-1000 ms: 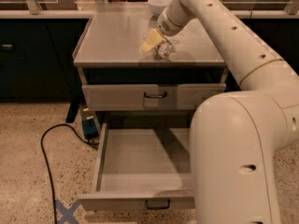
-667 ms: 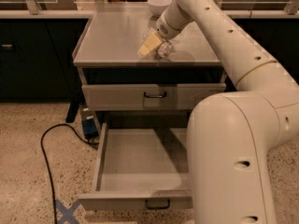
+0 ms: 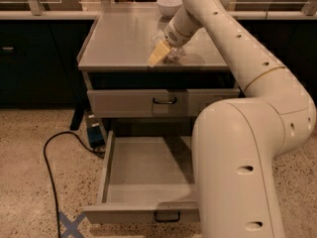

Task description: Place water bottle into middle drawer

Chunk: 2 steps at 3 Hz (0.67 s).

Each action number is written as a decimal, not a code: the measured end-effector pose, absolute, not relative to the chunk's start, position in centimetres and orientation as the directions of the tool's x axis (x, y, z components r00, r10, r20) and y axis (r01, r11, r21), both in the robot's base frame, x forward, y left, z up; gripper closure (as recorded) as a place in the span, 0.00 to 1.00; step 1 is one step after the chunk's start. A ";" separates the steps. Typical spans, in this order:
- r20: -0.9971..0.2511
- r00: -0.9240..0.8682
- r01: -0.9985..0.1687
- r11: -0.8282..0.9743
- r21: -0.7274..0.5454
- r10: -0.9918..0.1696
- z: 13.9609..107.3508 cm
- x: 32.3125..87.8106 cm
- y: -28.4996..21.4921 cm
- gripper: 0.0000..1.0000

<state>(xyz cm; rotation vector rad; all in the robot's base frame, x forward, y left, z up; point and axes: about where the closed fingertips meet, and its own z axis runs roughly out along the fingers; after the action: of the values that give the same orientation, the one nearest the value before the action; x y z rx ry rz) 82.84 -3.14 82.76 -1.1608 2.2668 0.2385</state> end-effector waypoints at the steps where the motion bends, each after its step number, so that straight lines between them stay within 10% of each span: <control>1: -0.566 -0.457 -0.789 0.606 -0.099 -0.686 82.8 82.8 -3.1 0.42; 2: -0.566 -0.457 -0.789 0.606 -0.099 -0.686 82.8 82.8 -3.1 0.65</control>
Offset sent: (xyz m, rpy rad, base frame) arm 0.0000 0.0000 0.0000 0.0000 0.0000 0.0000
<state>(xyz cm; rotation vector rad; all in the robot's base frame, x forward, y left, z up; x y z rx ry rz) 82.84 -3.13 82.76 -1.1608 2.2668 0.2385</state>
